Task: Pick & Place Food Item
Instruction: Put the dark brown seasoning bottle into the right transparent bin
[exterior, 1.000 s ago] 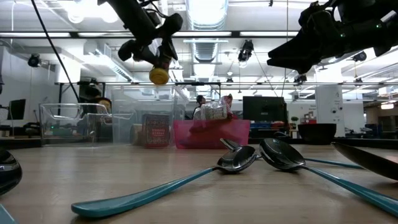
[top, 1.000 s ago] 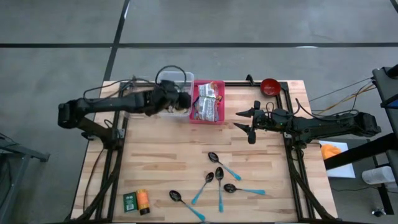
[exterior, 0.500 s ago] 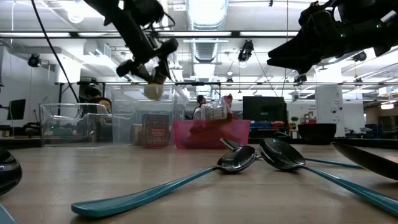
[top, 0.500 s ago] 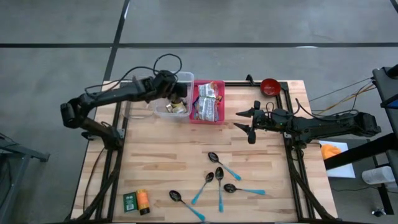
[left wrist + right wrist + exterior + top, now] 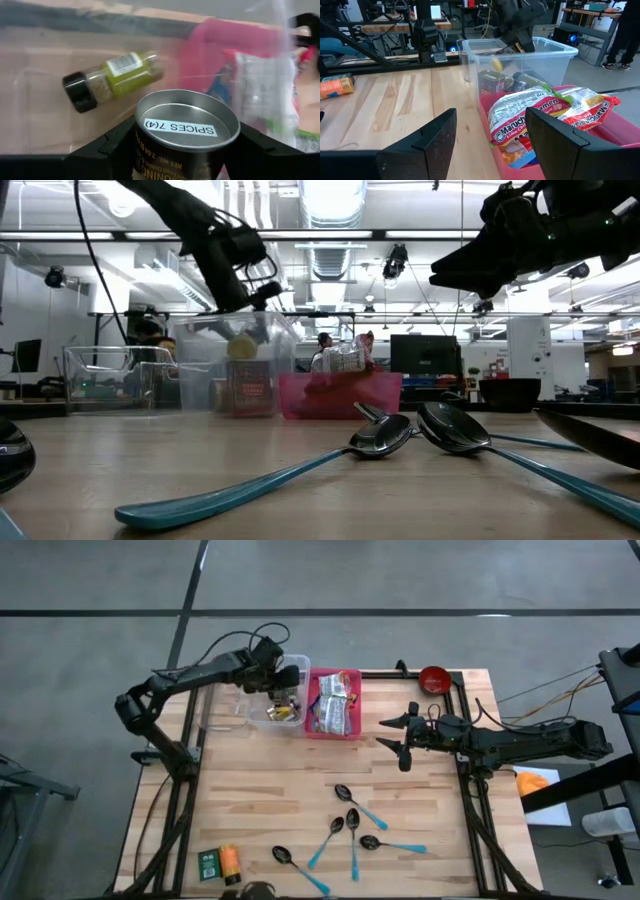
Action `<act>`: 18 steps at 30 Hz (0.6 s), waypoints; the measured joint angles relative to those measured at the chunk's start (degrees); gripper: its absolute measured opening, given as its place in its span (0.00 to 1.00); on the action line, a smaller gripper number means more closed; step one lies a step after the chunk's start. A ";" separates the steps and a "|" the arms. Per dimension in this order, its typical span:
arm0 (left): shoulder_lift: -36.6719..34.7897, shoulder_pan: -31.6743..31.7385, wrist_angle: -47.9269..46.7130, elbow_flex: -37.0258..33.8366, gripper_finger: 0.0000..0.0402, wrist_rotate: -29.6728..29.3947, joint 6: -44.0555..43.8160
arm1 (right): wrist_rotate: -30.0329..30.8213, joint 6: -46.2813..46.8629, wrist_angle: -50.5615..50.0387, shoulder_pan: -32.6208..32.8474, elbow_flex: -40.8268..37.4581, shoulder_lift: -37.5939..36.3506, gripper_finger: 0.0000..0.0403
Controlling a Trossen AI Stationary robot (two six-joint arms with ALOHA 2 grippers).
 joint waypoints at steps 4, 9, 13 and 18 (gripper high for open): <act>3.00 1.12 -2.82 2.04 0.58 -0.08 1.41 | -0.01 -0.01 -0.02 0.00 0.01 0.01 0.58; 5.64 0.63 -6.19 5.37 0.58 -0.74 1.36 | -0.01 -0.02 0.00 -0.02 0.00 0.00 0.58; 6.45 -0.17 -6.88 7.21 0.58 -0.69 1.58 | 0.00 -0.03 0.00 0.00 0.00 0.01 0.58; 6.45 -1.28 -6.35 8.09 0.58 0.41 2.40 | 0.00 0.00 0.00 0.00 0.00 0.02 0.58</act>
